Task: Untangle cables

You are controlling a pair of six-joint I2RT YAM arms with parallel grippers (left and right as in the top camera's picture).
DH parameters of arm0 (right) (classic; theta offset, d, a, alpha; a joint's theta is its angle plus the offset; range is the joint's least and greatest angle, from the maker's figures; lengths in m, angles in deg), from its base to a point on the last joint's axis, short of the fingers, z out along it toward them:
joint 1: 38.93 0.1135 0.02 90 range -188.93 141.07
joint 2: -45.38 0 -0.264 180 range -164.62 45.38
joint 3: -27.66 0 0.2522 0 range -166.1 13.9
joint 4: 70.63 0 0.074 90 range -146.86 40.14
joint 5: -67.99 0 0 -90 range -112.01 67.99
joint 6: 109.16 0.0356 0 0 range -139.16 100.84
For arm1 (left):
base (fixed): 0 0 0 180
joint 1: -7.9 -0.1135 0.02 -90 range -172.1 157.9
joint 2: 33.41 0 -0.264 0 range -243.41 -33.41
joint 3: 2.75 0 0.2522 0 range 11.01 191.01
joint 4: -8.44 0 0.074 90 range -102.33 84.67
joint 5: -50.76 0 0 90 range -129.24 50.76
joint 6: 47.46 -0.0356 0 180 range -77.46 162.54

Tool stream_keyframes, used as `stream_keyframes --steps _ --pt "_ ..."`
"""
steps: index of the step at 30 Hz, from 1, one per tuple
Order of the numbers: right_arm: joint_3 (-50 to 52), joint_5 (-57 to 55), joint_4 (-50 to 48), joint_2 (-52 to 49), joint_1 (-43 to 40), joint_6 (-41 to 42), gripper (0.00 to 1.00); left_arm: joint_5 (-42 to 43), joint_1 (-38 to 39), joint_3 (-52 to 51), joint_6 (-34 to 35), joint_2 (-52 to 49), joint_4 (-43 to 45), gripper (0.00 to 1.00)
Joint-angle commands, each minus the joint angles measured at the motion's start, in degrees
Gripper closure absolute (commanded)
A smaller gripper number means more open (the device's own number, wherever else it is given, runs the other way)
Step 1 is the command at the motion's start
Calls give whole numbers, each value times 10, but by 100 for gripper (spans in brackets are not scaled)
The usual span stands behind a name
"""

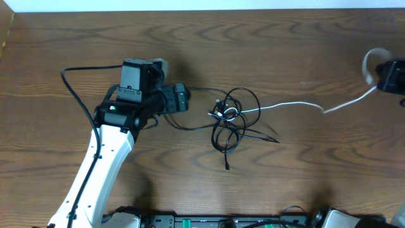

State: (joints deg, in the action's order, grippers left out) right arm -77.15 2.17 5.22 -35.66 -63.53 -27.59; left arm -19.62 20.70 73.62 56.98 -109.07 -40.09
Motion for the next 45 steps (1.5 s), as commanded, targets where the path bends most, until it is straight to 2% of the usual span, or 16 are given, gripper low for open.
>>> stream_keyframes --steps 1,2,7,13,23,28,31,34,35,37,40,45 --pt "-10 3 3 -16 23 -40 53 83 35 7 -28 -8 4 8" --pt "-10 -3 2 -19 26 -40 41 82 45 7 -29 -12 7 8" --pt "-10 7 -9 -33 34 -36 34 82 102 7 -28 -55 29 10" --pt "-10 38 -10 -38 49 -36 33 82 160 7 -28 -139 79 21" --pt "-10 38 -10 -44 74 -36 31 72 240 7 -28 -264 209 20" --pt "-10 38 -10 -44 76 -36 30 33 261 7 -28 -307 203 22" --pt "-10 39 -10 -44 80 -36 30 33 267 7 -28 -313 198 34" --pt "-10 45 -10 -45 92 -37 28 33 268 7 -28 -312 196 75" --pt "-10 50 -10 -47 99 -37 27 32 267 7 -28 -310 194 92" --pt "-10 51 -10 -51 113 -39 23 33 263 8 -28 -301 185 93" --pt "-10 51 -5 -64 145 -56 22 33 252 17 -31 -264 155 93" --pt "-10 49 -3 -96 200 -61 25 32 226 43 -68 -163 85 92"
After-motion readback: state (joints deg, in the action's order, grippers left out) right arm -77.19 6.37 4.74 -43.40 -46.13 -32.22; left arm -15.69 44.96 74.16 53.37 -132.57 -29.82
